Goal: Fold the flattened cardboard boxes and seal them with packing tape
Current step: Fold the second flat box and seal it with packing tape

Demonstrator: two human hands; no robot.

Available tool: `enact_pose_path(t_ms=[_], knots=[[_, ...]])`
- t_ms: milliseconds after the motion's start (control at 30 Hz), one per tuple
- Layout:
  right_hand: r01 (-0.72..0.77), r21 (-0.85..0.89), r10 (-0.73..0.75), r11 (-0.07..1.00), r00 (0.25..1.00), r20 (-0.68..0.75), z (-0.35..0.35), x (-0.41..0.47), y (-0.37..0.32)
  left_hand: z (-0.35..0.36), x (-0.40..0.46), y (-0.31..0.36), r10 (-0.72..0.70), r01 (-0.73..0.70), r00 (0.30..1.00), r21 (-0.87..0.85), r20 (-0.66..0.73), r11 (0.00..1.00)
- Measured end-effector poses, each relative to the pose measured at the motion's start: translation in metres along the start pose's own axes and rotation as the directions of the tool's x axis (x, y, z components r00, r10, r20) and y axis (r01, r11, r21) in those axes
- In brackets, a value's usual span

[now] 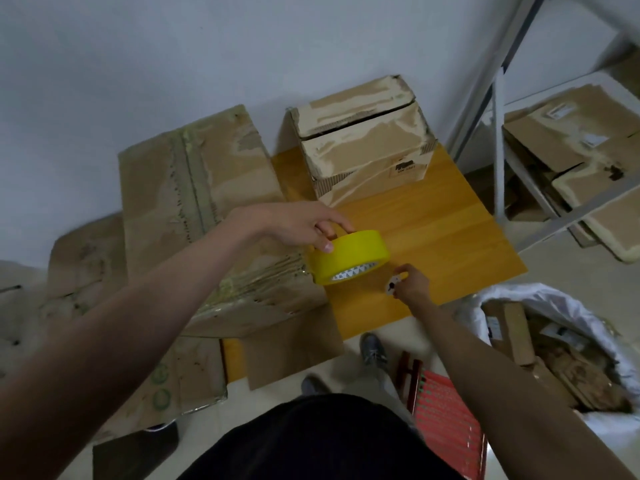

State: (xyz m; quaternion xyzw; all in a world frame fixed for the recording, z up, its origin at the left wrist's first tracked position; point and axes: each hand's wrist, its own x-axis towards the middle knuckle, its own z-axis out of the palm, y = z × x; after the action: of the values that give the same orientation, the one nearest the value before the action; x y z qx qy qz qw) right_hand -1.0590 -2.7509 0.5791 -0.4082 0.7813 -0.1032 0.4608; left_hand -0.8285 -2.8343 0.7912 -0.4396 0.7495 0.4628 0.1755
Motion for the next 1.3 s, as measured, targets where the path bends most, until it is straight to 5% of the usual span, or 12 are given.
enact_pose_path(t_ms=[167,300,367,467,533,633,833,967,1100,1300], knots=[[0.037,-0.093,-0.031,0.995,0.997,0.073,0.002,0.011,0.0,0.001,-0.002,-0.001,-0.008,0.007,1.0,-0.019,-0.013,1.0],[0.241,-0.023,-0.238,0.97,0.967,0.085,-0.027,-0.002,-0.031,0.0,-0.003,0.001,-0.01,0.01,1.0,-0.007,-0.009,1.0],[0.437,0.15,-0.459,0.887,0.87,0.182,-0.05,-0.02,-0.052,0.0,-0.003,0.002,-0.007,0.007,1.0,0.001,-0.008,1.0],[0.594,0.294,-0.66,0.749,0.622,0.422,-0.074,-0.053,-0.072,0.0,-0.004,0.004,0.0,0.0,1.0,0.01,-0.012,1.0],[0.668,0.276,-0.713,0.691,0.565,0.415,-0.075,-0.068,-0.078,0.001,-0.006,0.006,0.008,-0.008,1.0,0.021,-0.022,1.0],[0.719,0.224,-0.75,0.658,0.602,0.272,-0.07,-0.076,-0.083,0.001,-0.01,0.007,0.001,0.0,1.0,0.051,-0.021,0.999],[0.76,0.126,-0.765,0.638,0.608,0.212,-0.088,-0.069,-0.08,0.005,-0.016,0.002,-0.032,0.04,0.997,0.113,-0.07,0.993],[0.747,0.088,-0.752,0.659,0.65,0.115,-0.106,-0.069,-0.074,0.009,-0.018,0.003,-0.073,0.103,0.973,0.13,-0.218,0.986],[0.725,0.086,-0.724,0.684,0.688,-0.047,-0.106,-0.083,-0.072,0.023,-0.02,0.018,-0.118,0.105,0.83,-0.055,-0.546,0.993],[0.715,0.094,-0.694,0.693,0.697,-0.183,-0.089,-0.101,-0.072,0.047,-0.012,0.046,-0.246,0.131,0.715,-0.22,-0.654,0.967]])
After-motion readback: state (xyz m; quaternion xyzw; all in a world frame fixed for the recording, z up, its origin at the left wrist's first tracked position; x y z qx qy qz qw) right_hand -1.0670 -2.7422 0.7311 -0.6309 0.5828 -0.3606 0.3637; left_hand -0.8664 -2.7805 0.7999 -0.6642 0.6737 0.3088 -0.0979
